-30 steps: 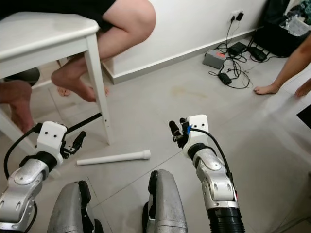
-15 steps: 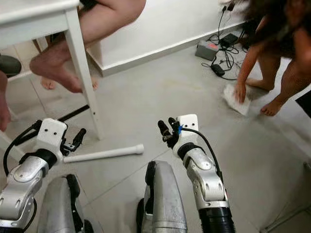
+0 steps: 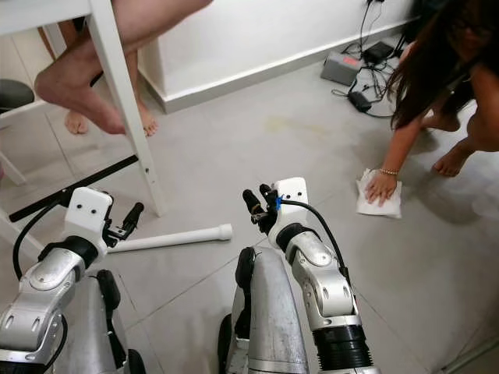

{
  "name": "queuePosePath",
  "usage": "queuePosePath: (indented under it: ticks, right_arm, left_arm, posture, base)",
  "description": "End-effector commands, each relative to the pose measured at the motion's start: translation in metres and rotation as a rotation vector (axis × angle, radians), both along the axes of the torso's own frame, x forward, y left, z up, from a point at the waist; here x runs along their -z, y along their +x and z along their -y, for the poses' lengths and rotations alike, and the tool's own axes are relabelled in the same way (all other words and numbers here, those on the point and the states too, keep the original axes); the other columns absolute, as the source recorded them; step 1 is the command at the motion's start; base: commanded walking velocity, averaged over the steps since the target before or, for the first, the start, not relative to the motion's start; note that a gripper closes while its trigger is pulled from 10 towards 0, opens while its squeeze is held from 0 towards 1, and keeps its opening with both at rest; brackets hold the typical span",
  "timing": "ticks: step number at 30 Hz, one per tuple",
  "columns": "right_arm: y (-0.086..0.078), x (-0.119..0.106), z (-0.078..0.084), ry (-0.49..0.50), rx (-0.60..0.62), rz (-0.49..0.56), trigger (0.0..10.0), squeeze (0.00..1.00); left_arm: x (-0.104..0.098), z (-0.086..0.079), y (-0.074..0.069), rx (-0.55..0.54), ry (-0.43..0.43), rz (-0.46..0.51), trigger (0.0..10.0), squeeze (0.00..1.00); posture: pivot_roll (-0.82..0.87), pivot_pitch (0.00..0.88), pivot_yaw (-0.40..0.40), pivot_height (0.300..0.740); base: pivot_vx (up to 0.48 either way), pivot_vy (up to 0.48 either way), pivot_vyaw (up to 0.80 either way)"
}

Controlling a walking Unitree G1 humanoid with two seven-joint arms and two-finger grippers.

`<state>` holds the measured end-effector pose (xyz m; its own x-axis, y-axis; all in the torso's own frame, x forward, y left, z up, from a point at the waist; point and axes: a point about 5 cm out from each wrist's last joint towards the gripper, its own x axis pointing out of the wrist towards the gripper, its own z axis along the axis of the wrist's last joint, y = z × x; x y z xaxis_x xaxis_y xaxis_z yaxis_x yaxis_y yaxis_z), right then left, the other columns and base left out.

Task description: Building children table

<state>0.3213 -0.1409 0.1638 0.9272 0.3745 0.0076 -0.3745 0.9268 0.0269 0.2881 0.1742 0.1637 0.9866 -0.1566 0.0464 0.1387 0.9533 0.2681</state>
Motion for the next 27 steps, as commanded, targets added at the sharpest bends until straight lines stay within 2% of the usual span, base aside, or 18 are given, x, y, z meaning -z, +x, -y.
queuePosePath:
  ticks: [1,11,14,19,27]
  right_arm:
    - [0.0,0.008,0.0,-0.016,0.008,-0.026,10.0,0.0]
    - [0.004,0.004,-0.003,-0.015,0.003,-0.02,10.0,0.0]
    - [0.004,0.004,-0.009,-0.012,-0.015,-0.019,10.0,0.0]
    - [0.006,0.005,-0.014,-0.015,-0.029,-0.025,10.0,0.0]
    - [0.016,0.022,-0.026,-0.092,-0.008,-0.099,10.0,0.0]
  left_arm:
    - [0.005,0.004,-0.001,0.011,-0.006,-0.027,10.0,0.0]
    - [0.005,0.002,-0.002,0.002,-0.004,-0.023,10.0,0.0]
    - [0.006,0.001,-0.004,-0.003,-0.002,-0.023,10.0,0.0]
    - [0.003,0.001,-0.001,-0.004,-0.003,-0.019,10.0,0.0]
    - [-0.001,0.003,0.002,0.005,0.002,-0.012,10.0,0.0]
  posture:
    - [0.01,0.287,-0.102,0.35]
    - [0.01,0.273,-0.107,0.315]
    - [0.01,0.263,-0.109,0.3]
    - [0.01,0.279,-0.109,0.3]
    - [0.02,0.31,-0.112,0.3]
  base:
    - [0.0,0.0,0.0]
    - [0.0,0.0,0.0]
    - [0.0,0.0,0.0]
    - [0.0,0.0,0.0]
    - [0.0,0.0,0.0]
